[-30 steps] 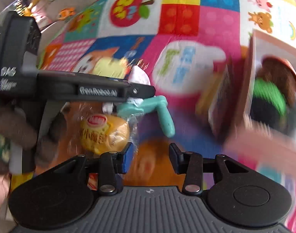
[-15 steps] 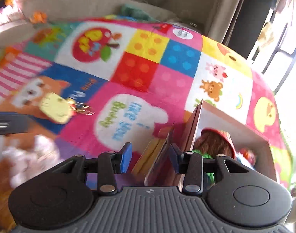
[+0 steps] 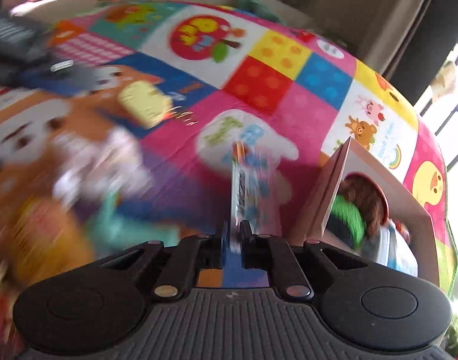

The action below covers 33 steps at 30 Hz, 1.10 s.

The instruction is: Organize objects

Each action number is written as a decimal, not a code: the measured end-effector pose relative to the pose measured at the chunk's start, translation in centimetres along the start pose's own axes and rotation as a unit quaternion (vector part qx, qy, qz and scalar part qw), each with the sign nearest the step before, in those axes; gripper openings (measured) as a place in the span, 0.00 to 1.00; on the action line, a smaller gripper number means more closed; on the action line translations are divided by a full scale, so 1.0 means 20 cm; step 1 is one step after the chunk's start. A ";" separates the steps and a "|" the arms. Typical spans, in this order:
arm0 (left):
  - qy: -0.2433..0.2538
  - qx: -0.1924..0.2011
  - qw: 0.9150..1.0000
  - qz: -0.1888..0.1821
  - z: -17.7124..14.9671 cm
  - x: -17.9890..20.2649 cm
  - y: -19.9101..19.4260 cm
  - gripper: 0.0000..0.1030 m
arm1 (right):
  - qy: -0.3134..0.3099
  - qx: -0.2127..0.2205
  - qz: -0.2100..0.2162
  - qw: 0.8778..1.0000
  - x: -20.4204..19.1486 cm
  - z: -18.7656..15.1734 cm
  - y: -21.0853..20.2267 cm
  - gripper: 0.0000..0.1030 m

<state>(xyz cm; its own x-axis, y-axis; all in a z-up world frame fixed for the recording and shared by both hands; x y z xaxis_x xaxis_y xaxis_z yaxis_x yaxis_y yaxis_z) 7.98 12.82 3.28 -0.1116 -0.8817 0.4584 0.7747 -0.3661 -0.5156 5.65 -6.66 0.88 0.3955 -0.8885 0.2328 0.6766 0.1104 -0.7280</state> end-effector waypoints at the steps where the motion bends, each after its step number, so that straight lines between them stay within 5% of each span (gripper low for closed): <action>1: 0.004 -0.005 1.000 -0.008 -0.02 0.03 0.00 0.36 | 0.014 -0.003 0.040 0.999 0.00 -0.04 -0.06 0.07; 3: 0.019 -0.016 0.999 -0.023 -0.05 0.11 -0.01 0.36 | 0.032 0.011 0.075 0.997 0.03 -0.10 -0.19 0.07; 5: 0.042 -0.024 0.998 -0.033 -0.09 0.19 -0.02 0.36 | 0.058 0.047 0.058 0.996 0.14 -0.10 -0.31 0.08; 9: 0.085 -0.032 0.995 -0.045 -0.15 0.33 -0.06 0.36 | 0.171 0.091 -0.073 0.978 0.60 -0.12 -0.38 0.17; 14: 0.098 -0.031 0.994 -0.042 -0.11 0.41 0.02 0.36 | 0.287 0.041 -0.187 0.939 1.11 -0.28 -0.12 0.20; 20: 0.136 -0.054 0.989 -0.011 0.12 0.51 0.53 0.36 | 0.351 0.020 -0.146 0.925 1.15 -0.37 0.05 0.20; 25: 0.203 -0.132 0.968 0.060 0.14 0.51 0.96 0.33 | 0.339 0.022 -0.138 0.930 1.11 -0.37 0.04 0.24; 30: 0.284 -0.170 0.942 0.056 -0.03 0.48 0.88 0.28 | 0.339 0.022 -0.123 0.933 1.15 -0.33 0.08 0.24; 33: 0.278 -0.188 0.941 0.036 -0.10 0.45 0.73 0.28 | 0.319 0.026 -0.126 0.939 1.10 -0.27 0.13 0.25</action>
<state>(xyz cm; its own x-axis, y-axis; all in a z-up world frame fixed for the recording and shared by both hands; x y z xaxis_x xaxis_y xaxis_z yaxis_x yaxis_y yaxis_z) 17.08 -1.13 -1.64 -0.4569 -0.8894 0.0164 0.5301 -0.2870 -0.7979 12.84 -28.26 0.61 -0.2216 -0.9737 -0.0531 0.7354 -0.1311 -0.6648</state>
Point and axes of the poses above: each gripper's, at about its wrist camera, not at the fingertips, and y roughly the way its jaws point, x to its right, z to its top, the point moved 5 cm from there along y, roughly the way its jaws point, and after that the axes turned 3 degrees about y, right-handed, at the moved point
